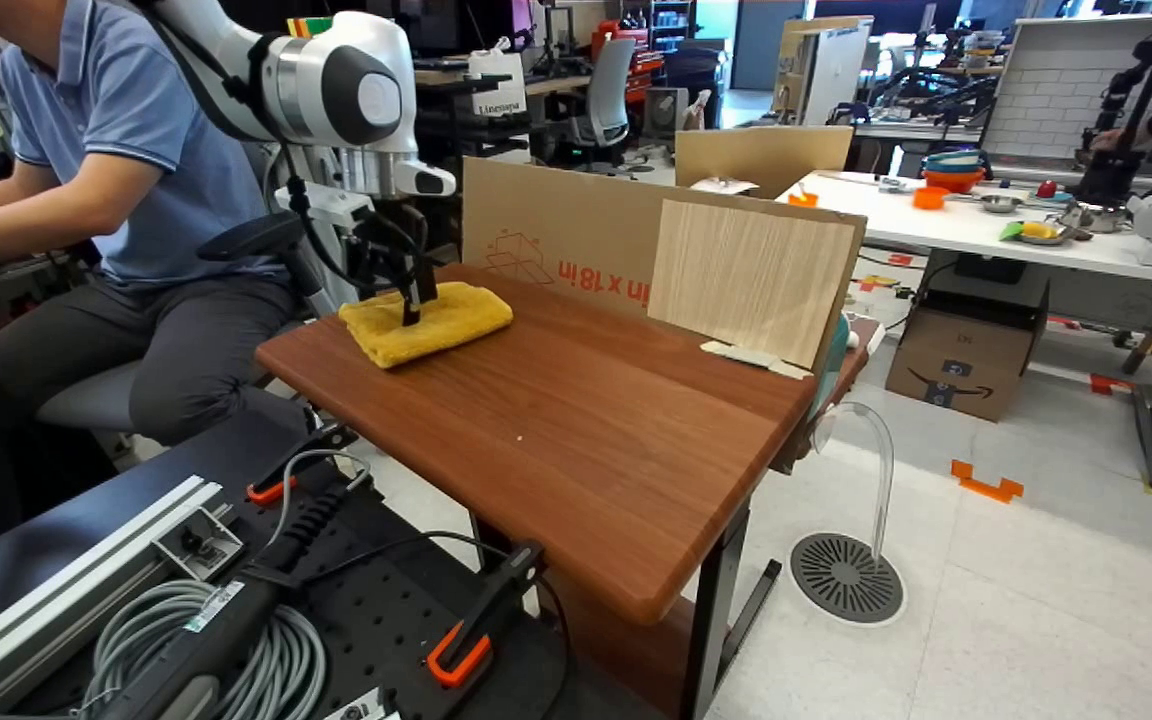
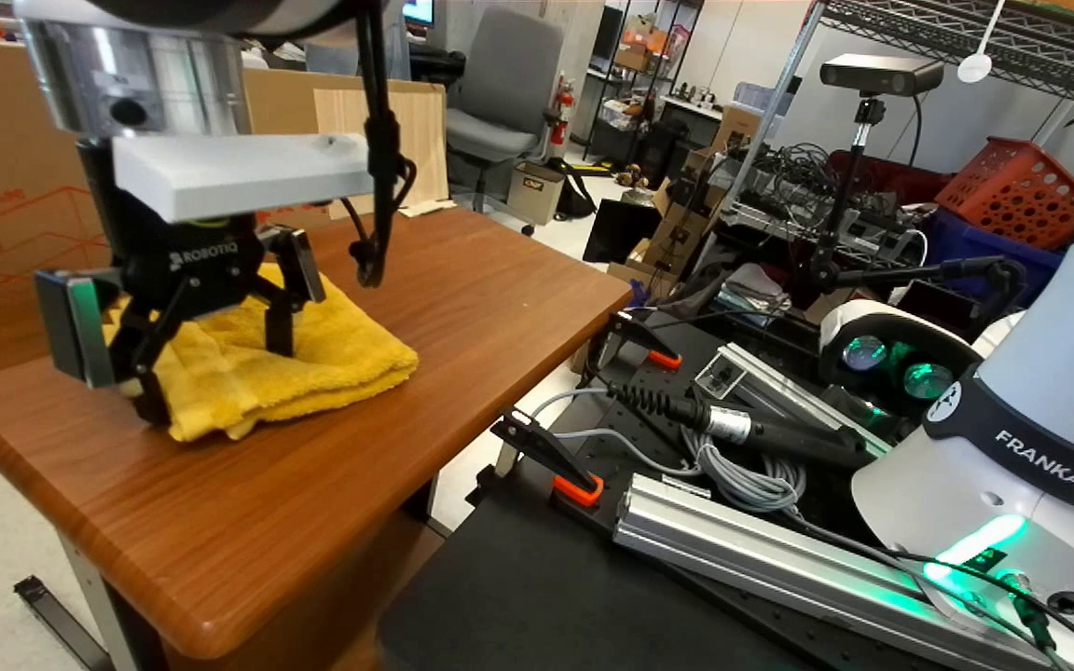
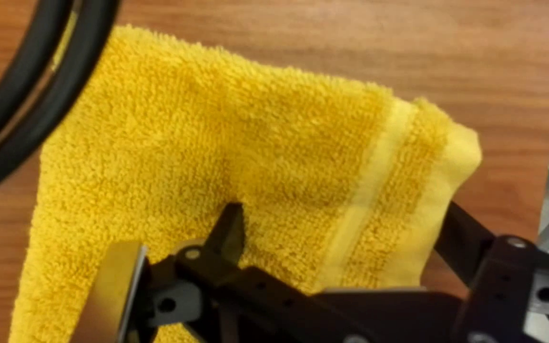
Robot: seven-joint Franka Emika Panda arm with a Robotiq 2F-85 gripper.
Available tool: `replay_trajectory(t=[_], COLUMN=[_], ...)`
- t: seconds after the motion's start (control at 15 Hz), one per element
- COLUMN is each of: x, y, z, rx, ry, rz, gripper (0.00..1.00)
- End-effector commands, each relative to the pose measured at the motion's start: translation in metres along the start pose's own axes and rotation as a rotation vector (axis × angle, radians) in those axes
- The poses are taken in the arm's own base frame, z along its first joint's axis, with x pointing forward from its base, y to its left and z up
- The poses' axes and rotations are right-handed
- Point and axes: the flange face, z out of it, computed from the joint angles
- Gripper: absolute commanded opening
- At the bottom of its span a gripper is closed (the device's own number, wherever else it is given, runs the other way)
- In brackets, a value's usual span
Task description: Wipe the table with the yellow towel
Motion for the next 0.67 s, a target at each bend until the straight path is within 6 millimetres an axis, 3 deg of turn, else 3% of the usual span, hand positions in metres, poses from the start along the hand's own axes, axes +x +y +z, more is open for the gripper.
replay_trajectory(t=[0.0, 0.27, 0.6], x=[0.053, 0.095, 0.118], y=[0.013, 0.055, 0.149], z=[-0.015, -0.014, 0.019], rx=[0.072, 0.105, 0.122], ry=[-0.011, -0.040, -0.179], rz=[0.096, 0.204, 0.379], gripper=[1.00, 1.00, 1.00])
